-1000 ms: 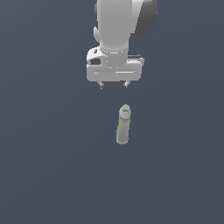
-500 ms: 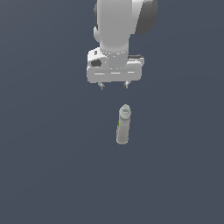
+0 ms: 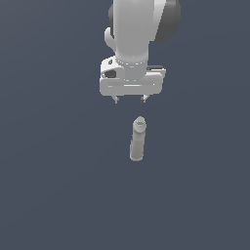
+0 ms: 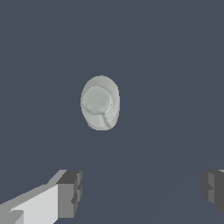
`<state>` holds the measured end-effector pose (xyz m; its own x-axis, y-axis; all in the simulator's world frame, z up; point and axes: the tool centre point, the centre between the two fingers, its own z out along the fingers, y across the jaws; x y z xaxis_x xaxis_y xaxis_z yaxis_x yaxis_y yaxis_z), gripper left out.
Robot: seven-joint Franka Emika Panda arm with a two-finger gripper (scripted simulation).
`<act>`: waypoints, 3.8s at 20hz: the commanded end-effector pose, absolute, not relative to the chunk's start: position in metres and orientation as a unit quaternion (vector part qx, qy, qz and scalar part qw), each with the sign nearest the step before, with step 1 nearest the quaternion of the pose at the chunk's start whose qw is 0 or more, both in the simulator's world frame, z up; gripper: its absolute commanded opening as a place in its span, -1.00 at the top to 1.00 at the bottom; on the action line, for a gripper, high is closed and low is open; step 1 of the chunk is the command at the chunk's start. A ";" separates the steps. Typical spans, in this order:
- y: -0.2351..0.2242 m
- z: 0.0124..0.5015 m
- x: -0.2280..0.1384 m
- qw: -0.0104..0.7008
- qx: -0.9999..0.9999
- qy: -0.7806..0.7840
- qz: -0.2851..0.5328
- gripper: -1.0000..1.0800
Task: Pick up the object and move it to a goal position.
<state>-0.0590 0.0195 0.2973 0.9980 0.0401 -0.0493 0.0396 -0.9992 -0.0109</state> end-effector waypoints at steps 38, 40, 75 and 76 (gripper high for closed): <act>0.062 0.230 -0.001 0.000 -1.000 0.027 0.000 1.00; 0.062 0.230 -0.001 0.000 -1.000 0.027 0.000 1.00; 0.081 0.441 -0.091 0.000 -1.000 0.027 -0.001 1.00; 0.082 0.450 -0.095 0.000 -1.000 0.027 0.000 1.00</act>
<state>-0.0890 0.0807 0.4297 0.9985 -0.0546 -0.0094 -0.0546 -0.9985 0.0025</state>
